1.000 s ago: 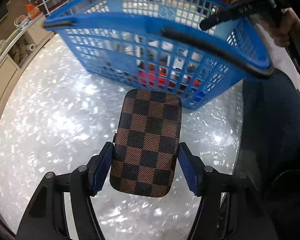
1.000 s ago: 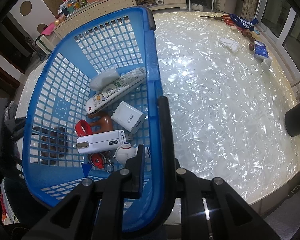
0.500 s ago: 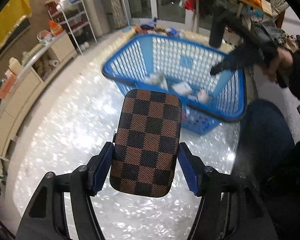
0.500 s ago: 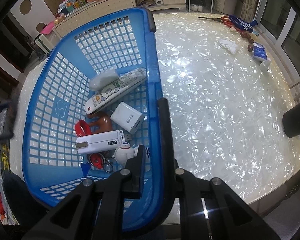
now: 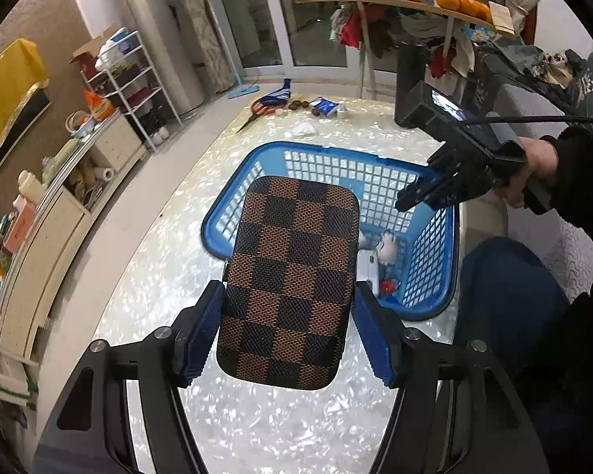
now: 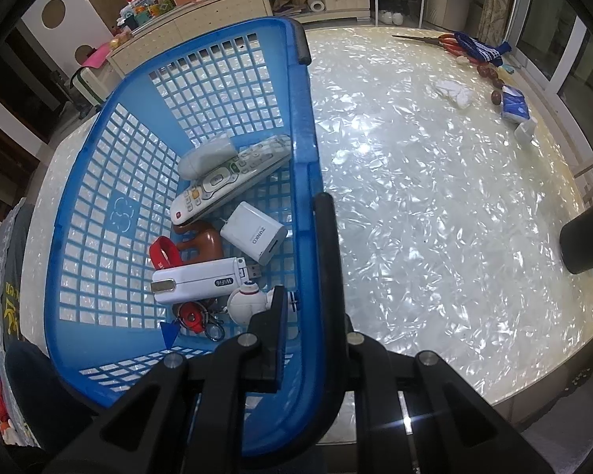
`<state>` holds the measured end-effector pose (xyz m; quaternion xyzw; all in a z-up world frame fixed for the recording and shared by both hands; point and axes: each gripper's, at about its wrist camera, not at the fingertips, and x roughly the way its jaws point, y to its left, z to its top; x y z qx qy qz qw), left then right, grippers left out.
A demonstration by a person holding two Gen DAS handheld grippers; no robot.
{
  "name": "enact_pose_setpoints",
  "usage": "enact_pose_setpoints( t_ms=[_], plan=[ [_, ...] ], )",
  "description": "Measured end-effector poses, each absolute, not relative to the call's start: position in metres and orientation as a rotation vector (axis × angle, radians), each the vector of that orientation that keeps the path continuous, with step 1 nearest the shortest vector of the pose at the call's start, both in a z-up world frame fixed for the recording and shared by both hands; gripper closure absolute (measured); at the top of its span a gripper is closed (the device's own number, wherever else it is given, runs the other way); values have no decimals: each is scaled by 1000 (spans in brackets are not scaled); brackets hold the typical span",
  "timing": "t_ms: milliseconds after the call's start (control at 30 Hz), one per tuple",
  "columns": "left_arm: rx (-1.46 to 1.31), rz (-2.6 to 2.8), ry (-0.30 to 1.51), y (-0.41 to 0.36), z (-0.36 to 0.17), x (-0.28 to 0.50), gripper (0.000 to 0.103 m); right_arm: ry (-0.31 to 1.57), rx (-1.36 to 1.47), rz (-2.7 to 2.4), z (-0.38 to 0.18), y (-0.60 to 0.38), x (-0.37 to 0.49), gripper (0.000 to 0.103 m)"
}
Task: Organize rigid objects
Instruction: 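Carry the checkered case with the left tool over the basket, then open the left tool to drop the case into the basket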
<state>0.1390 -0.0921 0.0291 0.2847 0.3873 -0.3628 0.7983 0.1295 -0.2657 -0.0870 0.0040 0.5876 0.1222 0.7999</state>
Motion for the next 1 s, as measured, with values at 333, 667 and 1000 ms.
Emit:
enact_pose_setpoints(
  t_ms=[333, 667, 1000],
  plan=[
    [605, -836, 871, -134, -10, 158, 34, 1257, 21, 269, -88, -268, 129, 91],
    [614, -815, 950, -166, -55, 185, 35, 1253, 43, 279, -88, -272, 130, 91],
    [740, -781, 1066, -202, -96, 196, 70, 1249, 57, 286, -90, -273, 132, 91]
  ],
)
